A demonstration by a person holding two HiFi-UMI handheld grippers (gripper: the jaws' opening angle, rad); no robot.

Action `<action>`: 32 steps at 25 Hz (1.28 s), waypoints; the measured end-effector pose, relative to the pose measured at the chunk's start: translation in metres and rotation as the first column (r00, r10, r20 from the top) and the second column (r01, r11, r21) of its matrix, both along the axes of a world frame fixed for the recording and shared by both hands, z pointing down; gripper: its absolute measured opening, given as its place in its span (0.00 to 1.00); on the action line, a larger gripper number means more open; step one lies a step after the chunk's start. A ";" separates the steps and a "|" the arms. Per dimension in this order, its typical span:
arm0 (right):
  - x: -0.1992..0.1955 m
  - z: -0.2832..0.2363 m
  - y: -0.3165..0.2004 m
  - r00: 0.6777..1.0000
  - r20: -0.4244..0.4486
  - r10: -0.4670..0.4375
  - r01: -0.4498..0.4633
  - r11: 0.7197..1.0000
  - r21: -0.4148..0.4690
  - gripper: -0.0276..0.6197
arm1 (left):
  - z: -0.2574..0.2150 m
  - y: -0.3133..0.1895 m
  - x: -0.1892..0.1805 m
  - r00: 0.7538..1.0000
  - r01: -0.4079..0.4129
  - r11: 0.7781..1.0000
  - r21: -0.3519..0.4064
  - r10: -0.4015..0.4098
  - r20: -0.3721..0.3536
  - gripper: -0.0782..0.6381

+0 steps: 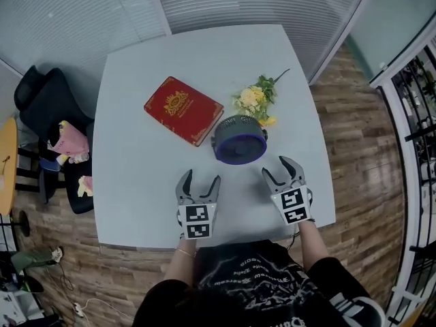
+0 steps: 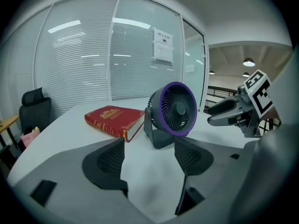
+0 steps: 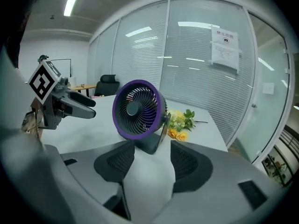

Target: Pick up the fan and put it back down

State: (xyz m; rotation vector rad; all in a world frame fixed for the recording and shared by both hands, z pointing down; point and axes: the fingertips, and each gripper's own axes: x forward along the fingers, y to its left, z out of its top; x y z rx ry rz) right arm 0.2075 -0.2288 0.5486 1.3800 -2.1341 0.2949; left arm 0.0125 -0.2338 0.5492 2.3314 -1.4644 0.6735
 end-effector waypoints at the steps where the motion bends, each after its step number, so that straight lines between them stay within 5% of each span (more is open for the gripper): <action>1: 0.000 0.003 -0.005 1.000 -0.003 -0.007 0.007 1.000 -0.003 0.41 | 0.004 -0.004 0.000 1.000 0.003 1.000 -0.005 -0.003 0.007 0.61; 15: -0.006 0.043 -0.049 0.993 -0.055 -0.108 0.104 0.992 -0.070 0.41 | 0.043 -0.041 0.015 1.000 0.021 0.994 -0.104 -0.021 -0.003 0.61; 32: -0.015 0.065 -0.086 0.990 0.084 -0.115 0.120 0.991 -0.065 0.41 | 0.064 -0.074 0.028 0.994 0.051 0.984 -0.169 -0.067 -0.090 0.60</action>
